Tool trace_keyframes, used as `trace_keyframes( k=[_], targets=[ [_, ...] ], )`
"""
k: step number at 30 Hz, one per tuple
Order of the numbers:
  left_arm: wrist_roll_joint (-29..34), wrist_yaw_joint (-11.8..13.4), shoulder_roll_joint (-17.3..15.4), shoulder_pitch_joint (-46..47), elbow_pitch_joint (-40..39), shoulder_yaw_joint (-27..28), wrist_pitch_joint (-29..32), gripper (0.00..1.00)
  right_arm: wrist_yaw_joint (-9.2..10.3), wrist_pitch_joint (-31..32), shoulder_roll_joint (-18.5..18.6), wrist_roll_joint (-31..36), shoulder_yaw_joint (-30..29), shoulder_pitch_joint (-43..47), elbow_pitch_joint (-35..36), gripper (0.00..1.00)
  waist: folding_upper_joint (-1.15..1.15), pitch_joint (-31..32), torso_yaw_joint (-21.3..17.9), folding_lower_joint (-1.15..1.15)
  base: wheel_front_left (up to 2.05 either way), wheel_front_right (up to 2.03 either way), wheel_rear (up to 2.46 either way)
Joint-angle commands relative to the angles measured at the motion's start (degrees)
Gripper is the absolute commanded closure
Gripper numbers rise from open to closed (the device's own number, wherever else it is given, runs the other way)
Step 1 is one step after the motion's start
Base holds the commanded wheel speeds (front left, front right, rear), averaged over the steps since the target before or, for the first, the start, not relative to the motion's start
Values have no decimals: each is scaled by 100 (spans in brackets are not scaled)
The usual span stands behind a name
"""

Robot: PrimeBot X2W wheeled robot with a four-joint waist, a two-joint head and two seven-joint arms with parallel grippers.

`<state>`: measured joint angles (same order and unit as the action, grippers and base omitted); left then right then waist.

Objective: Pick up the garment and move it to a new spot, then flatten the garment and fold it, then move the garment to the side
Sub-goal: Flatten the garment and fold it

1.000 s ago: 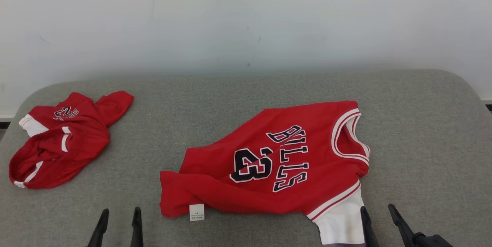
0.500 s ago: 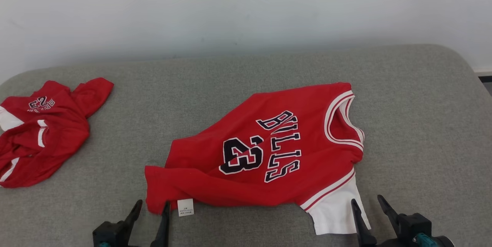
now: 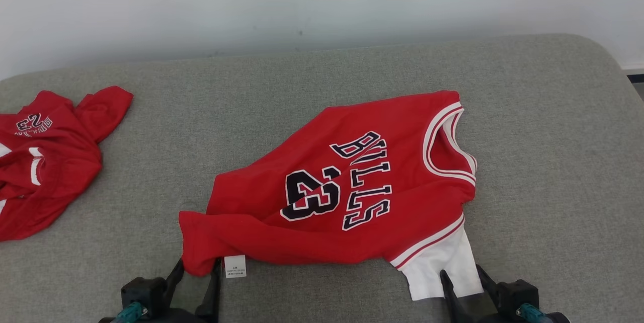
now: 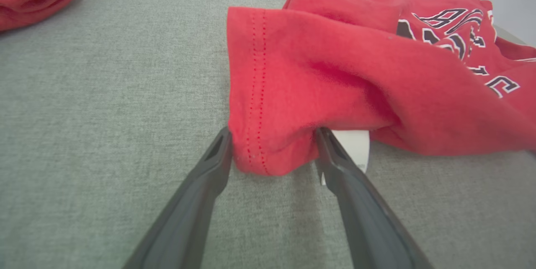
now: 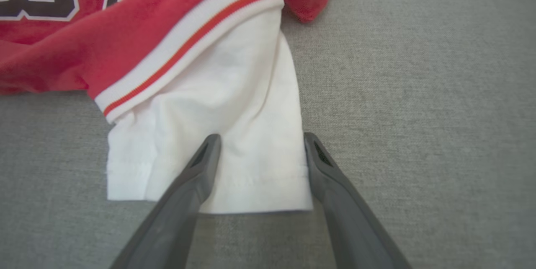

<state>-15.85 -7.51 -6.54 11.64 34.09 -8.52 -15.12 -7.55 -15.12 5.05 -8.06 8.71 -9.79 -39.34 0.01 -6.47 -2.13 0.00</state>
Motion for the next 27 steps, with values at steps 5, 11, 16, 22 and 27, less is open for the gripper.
trace_keyframes(
  k=[5,11,16,22,27],
  targets=[
    [-93,10,-38,76,-14,-54,-4,100,13,21,-97,-294,322,-148,-513,100,-1,23,34,0,0,0,0],
    [-127,10,31,-252,-251,38,-4,100,13,18,-87,-532,369,-188,-611,100,-1,116,28,0,0,0,0],
    [-77,10,116,-696,-879,87,-4,100,13,-3,-48,-824,149,129,39,100,-1,242,75,0,0,0,0],
    [-10,10,13,-865,-1681,65,-4,100,13,-4,52,-1185,72,372,1121,100,-1,289,68,0,0,0,0],
    [-250,10,-327,-221,-2130,-222,-4,100,13,61,299,-1583,200,-242,1679,100,-1,240,8,0,0,0,0]
  ],
)
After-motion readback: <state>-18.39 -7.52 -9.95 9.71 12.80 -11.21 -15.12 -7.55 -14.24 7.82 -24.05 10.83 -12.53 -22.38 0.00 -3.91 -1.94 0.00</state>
